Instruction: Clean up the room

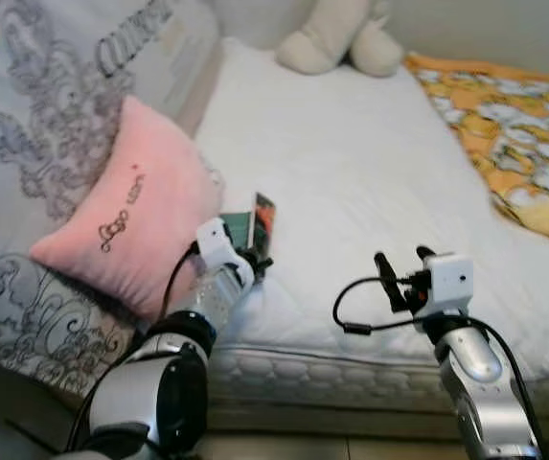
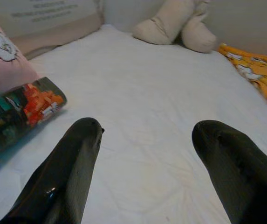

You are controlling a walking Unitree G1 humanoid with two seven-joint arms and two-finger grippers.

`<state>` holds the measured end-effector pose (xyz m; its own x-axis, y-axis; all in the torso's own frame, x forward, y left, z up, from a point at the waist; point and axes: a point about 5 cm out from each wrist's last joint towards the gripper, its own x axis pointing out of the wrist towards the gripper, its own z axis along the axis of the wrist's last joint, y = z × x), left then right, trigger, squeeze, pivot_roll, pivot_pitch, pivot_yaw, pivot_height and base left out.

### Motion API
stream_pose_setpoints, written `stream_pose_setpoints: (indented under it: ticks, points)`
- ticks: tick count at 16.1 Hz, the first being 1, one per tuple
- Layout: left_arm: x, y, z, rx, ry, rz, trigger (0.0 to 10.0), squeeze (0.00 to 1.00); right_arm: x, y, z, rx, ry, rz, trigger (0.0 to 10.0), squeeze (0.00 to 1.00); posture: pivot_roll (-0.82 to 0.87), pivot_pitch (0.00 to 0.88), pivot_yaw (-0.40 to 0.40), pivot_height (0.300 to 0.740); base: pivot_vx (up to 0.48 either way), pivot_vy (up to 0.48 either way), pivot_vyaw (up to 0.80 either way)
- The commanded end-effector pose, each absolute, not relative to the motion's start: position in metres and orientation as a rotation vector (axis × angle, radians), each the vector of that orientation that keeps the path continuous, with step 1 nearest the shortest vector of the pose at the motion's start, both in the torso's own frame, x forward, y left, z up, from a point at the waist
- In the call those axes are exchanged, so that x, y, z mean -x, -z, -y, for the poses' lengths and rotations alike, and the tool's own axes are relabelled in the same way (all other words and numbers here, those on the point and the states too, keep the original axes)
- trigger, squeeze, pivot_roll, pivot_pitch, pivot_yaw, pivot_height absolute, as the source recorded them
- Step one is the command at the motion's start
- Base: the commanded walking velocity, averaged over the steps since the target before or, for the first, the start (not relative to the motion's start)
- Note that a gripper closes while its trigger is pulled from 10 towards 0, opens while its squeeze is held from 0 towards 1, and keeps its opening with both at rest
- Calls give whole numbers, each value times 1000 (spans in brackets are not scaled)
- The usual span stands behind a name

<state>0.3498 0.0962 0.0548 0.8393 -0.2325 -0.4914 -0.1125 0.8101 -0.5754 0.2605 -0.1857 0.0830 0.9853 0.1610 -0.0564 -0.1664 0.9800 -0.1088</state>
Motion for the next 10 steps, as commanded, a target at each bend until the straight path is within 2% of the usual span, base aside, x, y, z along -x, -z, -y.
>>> stream_pose_setpoints:
  ticks: [1, 2, 3, 5, 6, 7, 8, 9, 10]
  points:
    - [-348, -53, -91, 631, 88, -602, 10000, 0, -262, -87, 189, 125, -159, -48, 10000, 0, -168, 0, -80, 740, 0, 0, 0]
    - [-358, -69, -85, 554, 149, -511, 10000, 0, -263, -88, 190, 125, -155, -47, 10000, 0, -163, 0, -78, 740, 0, 0, 0]
    - [-370, -97, -76, 394, 233, -348, 10000, 0, -262, -88, 190, 123, -153, -53, 10000, 0, -155, 0, -76, 740, 0, 0, 0]
    - [-376, -126, -68, 264, 299, -164, 10000, 0, -262, -86, 189, 121, -155, -56, 10000, 0, -147, 0, -76, 740, 0, 0, 0]
    - [-377, -138, -64, 265, 330, -110, 10000, 0, -261, -84, 188, 118, -156, -61, 10000, 0, -139, 0, -77, 740, 0, 0, 0]
    - [-377, -141, -65, 307, 324, -107, 10000, 0, -260, -84, 187, 117, -158, -63, 10000, 0, -139, 0, -77, 740, 0, 0, 0]
    - [-379, -136, -73, 549, 282, -209, 10000, 0, -259, -82, 187, 116, -160, -70, 10000, 0, -135, 0, -80, 740, 0, 0, 0]
    - [-380, -121, -86, 654, 194, -296, 10000, 0, -258, -81, 186, 115, -162, -73, 10000, 0, -134, 0, -82, 740, 0, 0, 0]
    - [-379, -113, -92, 682, 147, -331, 10000, 0, -258, -81, 186, 115, -162, -75, 10000, 0, -136, 0, -82, 740, 0, 0, 0]
